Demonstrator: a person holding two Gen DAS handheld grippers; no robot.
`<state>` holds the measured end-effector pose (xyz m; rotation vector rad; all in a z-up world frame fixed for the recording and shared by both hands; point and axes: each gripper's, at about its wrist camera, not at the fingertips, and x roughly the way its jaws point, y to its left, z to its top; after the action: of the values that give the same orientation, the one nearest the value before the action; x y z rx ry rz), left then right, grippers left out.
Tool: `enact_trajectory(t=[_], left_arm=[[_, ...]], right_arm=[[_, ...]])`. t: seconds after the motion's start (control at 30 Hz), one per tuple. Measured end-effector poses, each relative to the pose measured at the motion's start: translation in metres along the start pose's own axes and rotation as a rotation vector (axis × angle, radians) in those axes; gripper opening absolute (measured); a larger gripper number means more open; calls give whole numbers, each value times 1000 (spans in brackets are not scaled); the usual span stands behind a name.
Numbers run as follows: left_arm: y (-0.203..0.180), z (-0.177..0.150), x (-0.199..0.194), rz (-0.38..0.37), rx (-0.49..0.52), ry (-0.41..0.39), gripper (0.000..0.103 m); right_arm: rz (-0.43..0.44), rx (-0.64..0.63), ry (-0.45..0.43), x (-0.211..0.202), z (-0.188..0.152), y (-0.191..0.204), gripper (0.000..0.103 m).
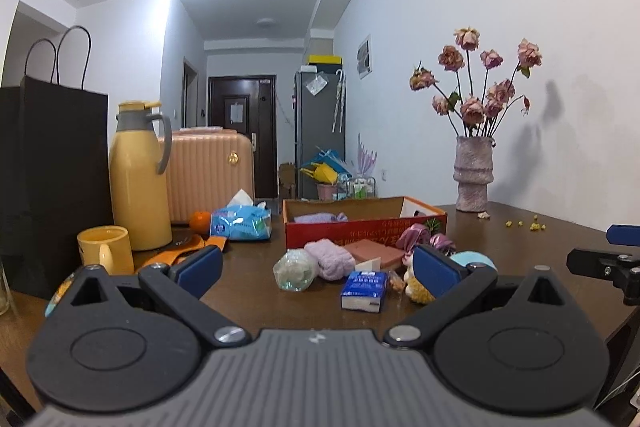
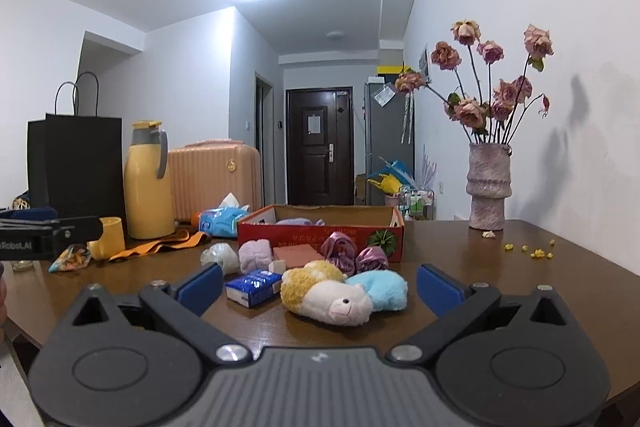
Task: Organize soft objects
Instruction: 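Withdraw the right gripper from the box back over the table, then lower the right gripper onto the white-and-yellow plush sheep and close it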
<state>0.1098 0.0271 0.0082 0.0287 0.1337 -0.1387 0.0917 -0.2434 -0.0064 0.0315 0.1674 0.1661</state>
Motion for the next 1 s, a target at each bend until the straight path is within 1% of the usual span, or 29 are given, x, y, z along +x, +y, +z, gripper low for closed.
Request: enact_trajectory(t=[0.13, 0.23, 0.33, 0.5, 0.6, 0.7, 0.77, 0.8, 0.9, 0.93, 0.97, 1.0], left_arm=[[1, -9, 16, -7, -10, 54, 103], [-1, -18, 37, 1, 0, 124, 103], [-3, -24, 57, 3, 5, 178, 103], [-4, -28, 91, -3, -11, 236, 103], [-10, -24, 118, -34, -32, 271, 103], [-24, -19, 144, -80, -36, 291, 103], [-34, -16, 159, -109, -27, 287, 103], [-40, -14, 166, -128, -23, 286, 103], [-57, -9, 185, -202, -23, 274, 103], [-63, -7, 190, -231, -25, 268, 102], [-66, -6, 196, -263, -35, 264, 98], [-69, -6, 202, -283, -47, 269, 89]], right_arm=[[-4, 17, 38, 15, -7, -3, 103], [-10, 38, 84, 32, -13, -7, 103], [3, 59, 131, 51, -18, -12, 103], [19, 89, 187, 83, -24, -22, 103], [19, 89, 212, 106, -24, -28, 102], [16, 94, 213, 128, -19, -37, 101], [25, 117, 221, 144, -16, -45, 98], [31, 133, 229, 151, -15, -49, 93], [60, 215, 274, 174, -15, -62, 88], [67, 248, 295, 182, -16, -67, 82], [73, 272, 314, 188, -18, -70, 78], [82, 304, 340, 196, -20, -74, 73]])
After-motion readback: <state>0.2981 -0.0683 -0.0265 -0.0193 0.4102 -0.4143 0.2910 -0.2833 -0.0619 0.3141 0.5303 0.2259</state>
